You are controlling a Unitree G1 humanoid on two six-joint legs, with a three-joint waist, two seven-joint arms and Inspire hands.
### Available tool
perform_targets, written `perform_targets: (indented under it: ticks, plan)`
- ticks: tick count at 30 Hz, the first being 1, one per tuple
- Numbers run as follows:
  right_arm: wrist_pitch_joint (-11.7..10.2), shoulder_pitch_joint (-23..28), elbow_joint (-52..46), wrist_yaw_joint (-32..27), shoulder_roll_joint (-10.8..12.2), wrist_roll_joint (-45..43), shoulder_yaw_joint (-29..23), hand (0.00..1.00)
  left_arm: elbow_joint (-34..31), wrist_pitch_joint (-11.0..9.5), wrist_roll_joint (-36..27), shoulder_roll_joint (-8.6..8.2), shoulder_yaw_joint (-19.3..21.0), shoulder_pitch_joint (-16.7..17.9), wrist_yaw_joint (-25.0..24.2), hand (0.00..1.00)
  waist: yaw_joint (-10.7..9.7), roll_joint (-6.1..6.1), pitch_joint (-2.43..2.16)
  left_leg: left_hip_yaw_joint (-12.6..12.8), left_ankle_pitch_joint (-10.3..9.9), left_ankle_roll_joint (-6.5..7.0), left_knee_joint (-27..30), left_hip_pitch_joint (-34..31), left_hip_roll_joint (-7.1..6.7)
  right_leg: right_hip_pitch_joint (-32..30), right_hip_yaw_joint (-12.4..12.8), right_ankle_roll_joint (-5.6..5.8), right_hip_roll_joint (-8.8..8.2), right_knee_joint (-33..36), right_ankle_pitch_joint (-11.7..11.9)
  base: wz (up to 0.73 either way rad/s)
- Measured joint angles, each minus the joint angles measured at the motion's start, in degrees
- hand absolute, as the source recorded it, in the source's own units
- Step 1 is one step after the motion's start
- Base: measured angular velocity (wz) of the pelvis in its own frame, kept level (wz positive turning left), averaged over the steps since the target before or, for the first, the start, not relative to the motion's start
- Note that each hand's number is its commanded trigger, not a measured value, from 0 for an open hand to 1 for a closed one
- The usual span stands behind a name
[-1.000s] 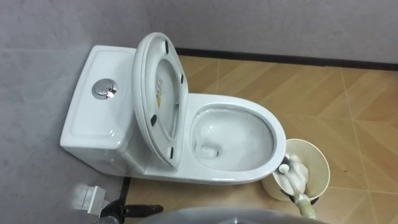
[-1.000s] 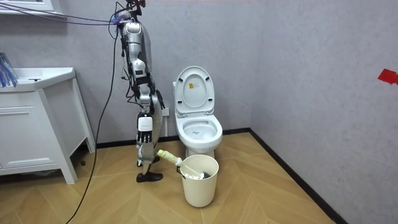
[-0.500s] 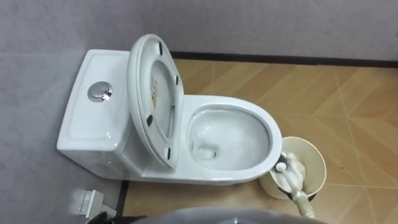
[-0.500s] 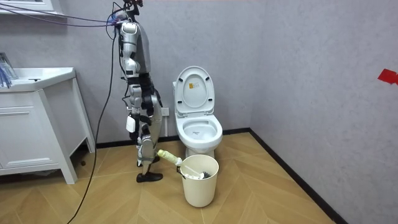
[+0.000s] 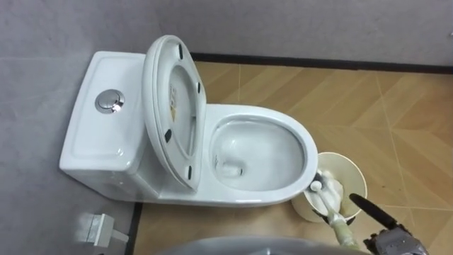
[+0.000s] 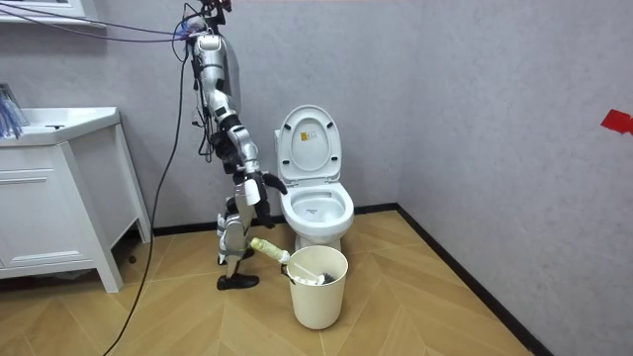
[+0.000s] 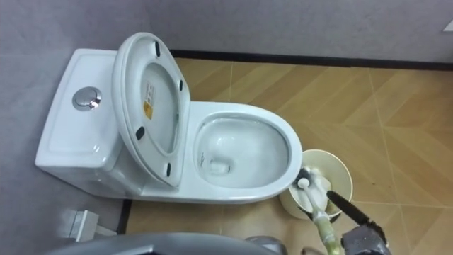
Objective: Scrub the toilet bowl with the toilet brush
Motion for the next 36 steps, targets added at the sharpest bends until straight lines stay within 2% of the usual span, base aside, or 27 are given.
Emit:
perform_targets:
  ticks: [4,7,8,13,14,18,23,25,27,31,34,36]
  plan:
    - [-0.11,-1.43,0.01,-0.36,-1.78,-1.32,2.21,0.00,-0.08,0.02,3.04,1.02,-0.47,0.07,-0.02,0.00,0.33,-0.95,0.29,0.10,0.00,0.00,0.05,-0.34,-0.03,-0.33,0.09,0.00,-0.04,0.04,0.00,-0.02]
    - [-0.14,-2.89,0.02,-0.11,-2.28,-3.18,2.38,0.00,-0.29,0.05,3.58,1.70,-0.78,0.01,-0.02,0.00,0.32,-1.32,0.13,-0.04,0.00,0.00,0.43,-1.90,0.01,-1.55,-0.06,-0.01,-0.08,0.15,0.09,0.06]
    - [-0.14,-3.20,0.01,0.48,-2.42,-4.07,2.49,0.00,-0.34,0.09,3.59,2.14,-1.42,0.00,-0.02,0.00,0.34,-1.28,-0.02,-0.09,0.00,0.00,0.57,-2.49,0.05,-2.16,-0.12,-0.05,-0.07,0.26,0.15,0.04]
    - [-0.11,-3.65,0.80,3.01,-4.63,-5.42,7.19,0.00,-0.24,0.15,3.53,3.29,-3.18,-0.94,-0.01,0.00,1.65,-1.01,0.15,-0.63,-0.12,0.13,3.43,-6.05,0.52,-4.22,-1.36,-0.12,-0.35,1.25,0.56,0.09]
    - [-0.11,-4.76,2.12,3.47,-5.46,-6.14,8.67,0.00,-0.19,0.13,3.52,3.73,-4.37,-1.85,-0.02,0.00,1.64,-1.08,0.13,-0.75,-0.26,0.31,4.52,-7.81,0.53,-5.45,-1.70,-0.17,-0.37,1.72,0.58,0.16]
    - [0.05,-9.40,7.42,4.49,-7.92,-10.77,12.40,0.00,0.32,0.02,2.42,5.58,-9.02,-5.33,-0.04,0.00,2.99,0.04,0.78,-1.10,-0.80,0.56,9.46,-15.15,1.16,-12.47,-2.86,-0.54,-0.74,7.03,0.36,0.05]
    - [0.13,-15.62,12.52,5.49,-9.75,-14.54,16.07,0.00,2.53,-0.24,1.89,6.02,-11.90,-11.21,-0.02,0.00,3.85,0.72,1.18,-2.32,-1.22,1.23,15.61,-26.24,1.53,-22.85,-4.57,-1.12,-1.37,13.14,-0.20,0.14]
    - [0.21,-16.80,14.82,6.13,-10.44,-14.88,17.85,0.00,2.75,-0.49,1.75,6.33,-13.73,-13.07,-0.02,0.00,4.44,0.58,1.26,-3.31,-1.32,1.39,17.54,-29.96,1.68,-25.97,-4.86,-1.32,-1.33,14.48,-0.26,0.18]
    - [0.42,-17.80,16.17,6.52,-11.09,-15.38,19.14,0.00,2.86,-0.81,1.77,6.74,-15.58,-14.25,-0.01,0.00,5.88,0.23,1.27,-3.75,-1.28,1.49,19.68,-33.75,1.69,-29.81,-4.93,-1.45,-1.75,16.87,-0.54,0.04]
    - [1.64,-19.62,16.88,8.44,-12.61,-17.60,22.28,0.00,3.15,-0.64,1.76,6.98,-17.88,-16.37,-0.02,0.00,6.84,-0.09,1.45,-3.47,-0.56,2.01,21.30,-38.51,1.39,-35.65,-4.84,-1.67,-3.14,20.60,-0.70,0.00]
    - [2.30,-21.17,17.89,9.82,-13.69,-18.79,24.77,0.00,3.28,-0.38,1.60,7.17,-18.02,-18.13,-0.01,0.00,8.37,-0.30,1.64,-3.19,-0.13,2.27,22.71,-42.84,1.28,-40.42,-4.85,-1.95,-3.95,23.00,-0.67,-0.01]
    - [2.77,-22.26,18.21,10.59,-14.21,-18.95,25.42,0.00,3.15,-0.31,-0.35,7.46,-19.49,-19.19,-0.01,0.00,9.00,-0.35,1.78,-3.13,-0.07,2.32,23.77,-45.42,1.16,-43.22,-4.86,-2.19,-4.27,24.55,-0.79,0.02]
